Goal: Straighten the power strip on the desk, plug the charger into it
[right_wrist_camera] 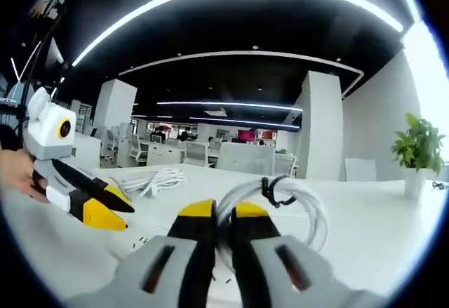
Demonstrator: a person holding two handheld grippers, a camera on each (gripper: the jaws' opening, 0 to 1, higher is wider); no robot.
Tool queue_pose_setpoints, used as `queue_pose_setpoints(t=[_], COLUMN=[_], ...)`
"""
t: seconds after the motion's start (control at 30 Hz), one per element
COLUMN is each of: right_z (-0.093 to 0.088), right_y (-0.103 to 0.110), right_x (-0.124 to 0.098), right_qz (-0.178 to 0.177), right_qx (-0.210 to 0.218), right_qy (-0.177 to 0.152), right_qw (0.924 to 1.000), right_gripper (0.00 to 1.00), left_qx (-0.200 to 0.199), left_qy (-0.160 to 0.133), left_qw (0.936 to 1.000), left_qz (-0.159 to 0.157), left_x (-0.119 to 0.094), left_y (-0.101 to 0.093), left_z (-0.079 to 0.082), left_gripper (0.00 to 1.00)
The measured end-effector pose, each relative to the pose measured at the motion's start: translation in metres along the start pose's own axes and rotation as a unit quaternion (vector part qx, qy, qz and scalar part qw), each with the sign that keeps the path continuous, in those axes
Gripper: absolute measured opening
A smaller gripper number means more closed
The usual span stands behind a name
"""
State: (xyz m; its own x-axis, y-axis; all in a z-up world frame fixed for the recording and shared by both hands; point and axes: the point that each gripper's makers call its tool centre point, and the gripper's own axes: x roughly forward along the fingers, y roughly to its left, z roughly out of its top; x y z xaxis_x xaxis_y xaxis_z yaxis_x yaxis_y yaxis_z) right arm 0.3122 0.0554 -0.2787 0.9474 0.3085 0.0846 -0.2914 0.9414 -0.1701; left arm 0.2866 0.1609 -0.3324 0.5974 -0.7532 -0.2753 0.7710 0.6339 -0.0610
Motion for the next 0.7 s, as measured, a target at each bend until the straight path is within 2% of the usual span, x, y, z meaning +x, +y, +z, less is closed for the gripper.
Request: queue_pose_setpoints(t=[0.2, 0.27, 0.3, 0.53, 0.6, 0.63, 0.67, 0.7], right_z=[0.001, 0.003, 0.002, 0.003, 0.003, -0.005, -0.002, 0.001], right_y=[0.002, -0.001, -0.003, -0.003, 0.0, 0.002, 0.007, 0.008], right_x=[-0.001, -0.001, -0.003, 0.002, 0.004, 0.003, 0.006, 0.008], right_qz=[0.004, 0.0, -0.018, 0.0, 0.01, 0.014, 0.02, 0.02], right_qx=[-0.025, -0.031, -0.032, -0.022, -0.026, -0.018, 0.017, 0.03], right_qy=[-0.02, -0.044, -0.025, -0.015, -0.008, 0.015, 0.008, -0.001], right_qw=[0.9995, 0.9986, 0.999, 0.9997, 0.9996, 0.9996, 0.9996, 0.9994], right_gripper=[0.06, 0.06, 0.06, 0.09, 0.16, 0.25, 0.34, 0.34], left_qx=[-0.01, -0.016, -0.016, -0.013, -0.015, -0.017, -0.018, -0.019], left_qy=[-0.01, -0.013, -0.014, -0.015, -0.013, -0.012, -0.012, -0.012], left_qw=[0.9999, 0.9998, 0.9998, 0.9998, 0.9998, 0.9997, 0.9997, 0.9997], left_qz=[0.004, 0.004, 0.004, 0.008, 0.008, 0.009, 0.008, 0.008], left_x=[-0.003, -0.004, -0.005, -0.009, -0.01, -0.01, -0.01, -0.009], left_y=[0.005, 0.006, 0.006, 0.01, 0.012, 0.012, 0.012, 0.012], left_z=[0.005, 0.006, 0.007, 0.006, 0.004, 0.004, 0.003, 0.003], left_gripper=[0.27, 0.27, 0.27, 0.27, 0.28, 0.28, 0.28, 0.28])
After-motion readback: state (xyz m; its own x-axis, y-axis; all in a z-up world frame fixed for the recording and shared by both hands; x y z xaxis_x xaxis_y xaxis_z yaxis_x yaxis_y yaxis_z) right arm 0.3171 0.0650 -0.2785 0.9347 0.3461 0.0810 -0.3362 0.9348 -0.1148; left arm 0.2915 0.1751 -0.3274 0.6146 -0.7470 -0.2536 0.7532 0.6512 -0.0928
